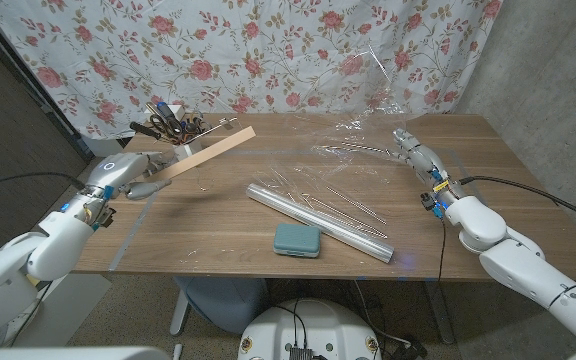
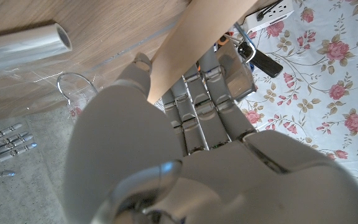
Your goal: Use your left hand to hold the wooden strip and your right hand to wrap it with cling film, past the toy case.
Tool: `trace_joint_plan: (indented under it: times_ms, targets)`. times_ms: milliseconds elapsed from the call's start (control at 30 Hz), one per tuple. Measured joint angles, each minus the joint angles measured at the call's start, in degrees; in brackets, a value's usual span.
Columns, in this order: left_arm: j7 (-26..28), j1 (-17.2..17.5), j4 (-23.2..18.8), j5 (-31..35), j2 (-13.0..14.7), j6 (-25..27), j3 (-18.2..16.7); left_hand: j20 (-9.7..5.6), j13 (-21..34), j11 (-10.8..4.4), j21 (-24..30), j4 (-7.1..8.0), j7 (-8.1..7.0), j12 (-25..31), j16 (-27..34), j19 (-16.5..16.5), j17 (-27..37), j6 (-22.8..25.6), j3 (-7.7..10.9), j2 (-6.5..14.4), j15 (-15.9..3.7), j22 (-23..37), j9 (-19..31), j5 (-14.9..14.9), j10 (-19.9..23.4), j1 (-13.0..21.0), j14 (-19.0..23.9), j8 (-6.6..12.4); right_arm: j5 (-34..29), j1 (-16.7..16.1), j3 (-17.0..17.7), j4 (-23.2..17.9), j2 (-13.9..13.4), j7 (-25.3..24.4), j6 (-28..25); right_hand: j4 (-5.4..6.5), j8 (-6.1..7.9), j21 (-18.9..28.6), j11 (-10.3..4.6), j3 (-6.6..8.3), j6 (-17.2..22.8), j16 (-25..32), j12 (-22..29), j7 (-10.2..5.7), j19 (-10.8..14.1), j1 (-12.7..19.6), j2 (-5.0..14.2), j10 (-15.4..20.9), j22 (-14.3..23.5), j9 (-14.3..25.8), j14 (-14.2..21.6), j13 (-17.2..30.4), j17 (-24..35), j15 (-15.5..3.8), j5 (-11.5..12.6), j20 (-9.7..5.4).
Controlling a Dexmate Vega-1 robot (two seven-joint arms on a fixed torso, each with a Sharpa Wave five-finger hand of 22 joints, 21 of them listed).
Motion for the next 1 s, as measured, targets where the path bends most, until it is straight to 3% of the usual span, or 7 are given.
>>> trace_joint_plan:
  times_ms: [67,267,433,867,1000]
  targets:
    - [0.0,-0.05,0.0,0.07,0.11,0.06,0.09,0.0,0.0,0.0,0.0,0.0,0.0,0.01,0.0,0.0,0.0,0.0,0.0,0.01,0.0,-0.03,0.0,0.0,0.0,-0.01,0.0,0.0,-0.79,-0.65,0.28,-0.72,-0.38,-0.5,-0.21,-0.18,0.19,0.04,-0.09,0.18,0.19,0.34,0.0,0.19,0.0,0.14,-0.06,0.54,0.02,0.0,0.6,0.1,0.0,0.06,0.0,0.0]
    - [-0.02,-0.23,-0.27,0.3,0.35,0.49,0.37,0.01,-0.33,0.0,0.42,0.0,-0.01,0.02,-0.02,0.0,0.24,0.0,0.0,0.08,0.0,-0.41,0.0,-0.22,0.0,-0.09,0.0,0.0,-2.65,-3.14,1.43,-3.25,-1.69,-1.65,-0.81,-0.8,0.19,1.3,0.21,0.31,0.19,0.84,0.0,0.19,3.49,1.41,-0.28,0.82,0.14,0.0,2.01,0.14,0.0,-0.58,0.0,-0.22]
    - [-0.15,-0.35,-0.48,0.43,0.53,0.71,0.59,0.0,-0.43,0.0,0.83,0.0,-0.01,0.02,-0.38,-0.02,0.38,0.0,0.0,0.16,0.0,-0.63,0.0,-0.44,0.0,-0.16,0.0,0.0,-4.12,-4.78,2.28,-4.83,-2.48,-2.41,-1.4,-0.8,0.19,1.72,0.63,0.31,0.5,0.85,0.0,0.5,4.63,1.86,-0.28,0.8,0.14,0.0,2.32,0.13,0.0,-0.27,0.0,-1.35]
    - [-0.68,-0.65,-0.83,0.59,1.02,1.5,1.1,-0.2,-0.74,0.01,1.31,0.0,-0.29,0.01,-0.43,-0.42,0.53,0.09,0.0,0.16,0.0,-0.95,0.0,-0.66,0.01,-0.16,0.0,0.0,-7.31,-7.94,3.97,-7.63,-3.54,-3.78,-2.75,-0.79,0.19,1.33,1.16,0.31,0.5,0.84,0.0,0.5,4.16,2.16,-0.58,0.27,0.13,0.0,1.86,0.42,0.27,0.19,0.0,-1.53]
    - [-0.88,-0.97,-0.83,0.59,1.32,1.64,1.44,-0.2,-0.57,0.01,1.77,0.0,-0.29,0.21,-0.88,-0.41,0.52,0.09,0.0,0.16,-0.51,-1.09,0.0,-0.67,0.01,-0.16,0.51,0.0,-8.59,-8.86,4.47,-8.35,-3.74,-4.36,-3.2,-0.79,0.19,1.26,1.35,0.31,0.59,0.84,-0.27,1.22,3.65,2.17,-0.58,0.08,0.13,0.0,1.78,0.42,0.27,0.27,0.0,-1.65]
